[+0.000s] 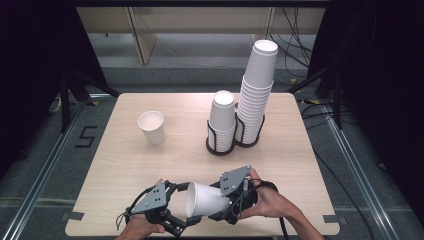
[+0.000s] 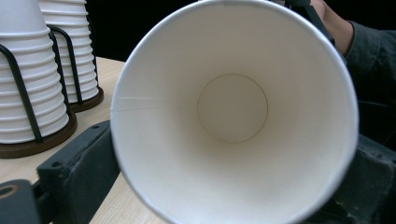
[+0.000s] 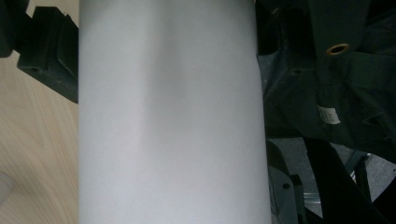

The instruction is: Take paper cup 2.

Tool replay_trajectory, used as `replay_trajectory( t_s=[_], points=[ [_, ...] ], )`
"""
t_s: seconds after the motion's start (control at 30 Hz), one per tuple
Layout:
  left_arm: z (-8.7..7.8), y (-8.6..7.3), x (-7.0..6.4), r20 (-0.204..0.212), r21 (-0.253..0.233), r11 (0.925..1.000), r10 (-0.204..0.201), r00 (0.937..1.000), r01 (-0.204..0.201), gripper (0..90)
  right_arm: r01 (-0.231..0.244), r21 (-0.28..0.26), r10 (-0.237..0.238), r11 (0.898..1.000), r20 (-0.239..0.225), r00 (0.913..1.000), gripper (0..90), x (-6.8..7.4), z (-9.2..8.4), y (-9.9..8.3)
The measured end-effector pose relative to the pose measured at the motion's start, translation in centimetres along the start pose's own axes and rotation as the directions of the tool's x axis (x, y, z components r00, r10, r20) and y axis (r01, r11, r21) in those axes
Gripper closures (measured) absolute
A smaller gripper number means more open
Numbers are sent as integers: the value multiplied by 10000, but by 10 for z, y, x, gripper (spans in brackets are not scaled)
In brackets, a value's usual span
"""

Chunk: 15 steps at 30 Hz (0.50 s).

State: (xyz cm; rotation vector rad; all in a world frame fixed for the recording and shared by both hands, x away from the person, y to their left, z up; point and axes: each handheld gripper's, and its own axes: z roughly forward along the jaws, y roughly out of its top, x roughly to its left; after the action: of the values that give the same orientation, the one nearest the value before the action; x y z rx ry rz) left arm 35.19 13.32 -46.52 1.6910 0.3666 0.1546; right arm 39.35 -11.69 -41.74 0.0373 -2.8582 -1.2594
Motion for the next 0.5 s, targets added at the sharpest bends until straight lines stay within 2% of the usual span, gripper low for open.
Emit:
replay_trajectory(
  t_s=[0.03,0.07,0.2,0.27,0.43,0.5],
  points=[
    [2,0,-1,54,-223,9998,-9,10000,10,38,65,-14,-65,10000,-6,10000,204,0,1,0],
    [0,1,-1,-26,-158,9999,1,10000,-1,38,63,-18,-63,10000,-25,10000,204,0,1,0],
    [0,2,-1,75,-460,9988,-184,9998,187,39,-20,-115,19,9999,-113,9999,204,0,4,-1],
    [-1,2,-1,25,-466,9986,-237,9997,238,47,-18,-131,17,9999,-120,9999,206,0,5,-1],
    [-2,4,-1,-54,-472,9989,-55,10000,52,73,-150,-271,146,9995,-121,9998,206,0,8,-2],
    [-2,5,-2,-147,-307,9995,4,9999,-9,78,-278,-272,276,9992,-96,9996,199,0,10,-2]
  ],
)
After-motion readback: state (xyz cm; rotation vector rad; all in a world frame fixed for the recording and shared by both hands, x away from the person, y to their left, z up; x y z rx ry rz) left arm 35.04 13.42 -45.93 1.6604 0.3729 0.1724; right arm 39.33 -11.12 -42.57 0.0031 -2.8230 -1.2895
